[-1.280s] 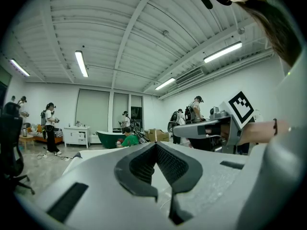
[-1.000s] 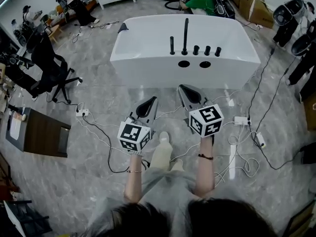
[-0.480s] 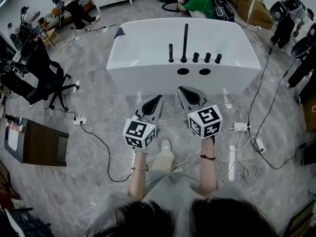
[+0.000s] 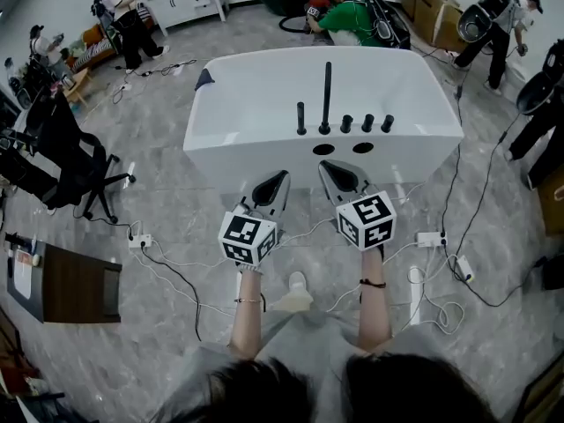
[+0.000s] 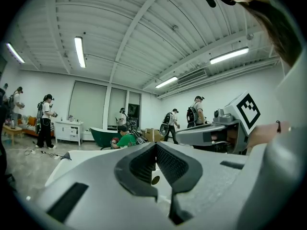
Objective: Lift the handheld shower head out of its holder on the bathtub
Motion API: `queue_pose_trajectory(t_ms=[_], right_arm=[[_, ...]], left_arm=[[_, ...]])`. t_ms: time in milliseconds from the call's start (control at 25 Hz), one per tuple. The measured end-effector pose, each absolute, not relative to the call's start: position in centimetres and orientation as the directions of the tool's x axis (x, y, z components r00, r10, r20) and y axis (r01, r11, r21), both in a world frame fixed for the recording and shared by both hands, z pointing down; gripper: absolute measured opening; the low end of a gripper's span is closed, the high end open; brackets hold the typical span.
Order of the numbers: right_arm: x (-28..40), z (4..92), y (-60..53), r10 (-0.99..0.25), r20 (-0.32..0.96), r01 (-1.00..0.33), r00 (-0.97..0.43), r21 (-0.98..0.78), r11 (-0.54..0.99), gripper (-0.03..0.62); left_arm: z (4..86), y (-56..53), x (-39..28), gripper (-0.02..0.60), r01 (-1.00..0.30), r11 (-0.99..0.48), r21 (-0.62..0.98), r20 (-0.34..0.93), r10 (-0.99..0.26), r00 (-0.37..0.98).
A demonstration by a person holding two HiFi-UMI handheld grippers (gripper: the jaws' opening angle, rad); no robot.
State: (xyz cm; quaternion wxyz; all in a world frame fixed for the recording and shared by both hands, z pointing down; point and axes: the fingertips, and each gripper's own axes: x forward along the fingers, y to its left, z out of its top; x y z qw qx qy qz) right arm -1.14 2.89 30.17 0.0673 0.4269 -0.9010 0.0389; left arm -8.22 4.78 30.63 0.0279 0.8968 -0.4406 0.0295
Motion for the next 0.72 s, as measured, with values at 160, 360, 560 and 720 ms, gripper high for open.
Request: queue_pose_trajectory(t_ms=[160,360,560,720], right_arm=[[-1.2,29.8,0.4,-0.778,0.161,-0.788,-0.607,-0.002,0.615,0.0],[-2.0,29.7,-2.4,-0.791,0.156,-0.801,-0.591,0.001,0.599,0.0],[-2.0,30.3,-4.0,-0.821,0.125,-0.829,-0.557,-0.019,0.559,0.0],[-1.8,31.5,-5.3,-0.832,0.13,-0.841,-0.539,-0.034,0.54,0.0]], left_arm=[[30.3,1.9,-9.4,0.006,-0.792,-0.609,0.037,0.069,-0.79,0.61],[30.5,-0.9,-9.6,0.006,-0.773,-0.633,0.038,0.067,-0.77,0.634],[31.3,-2.6,-10.1,0.006,-0.758,-0.651,0.028,0.063,-0.756,0.652],[32.4,-4.2,-11.8,0.006,-0.775,-0.631,0.03,0.081,-0.771,0.632]])
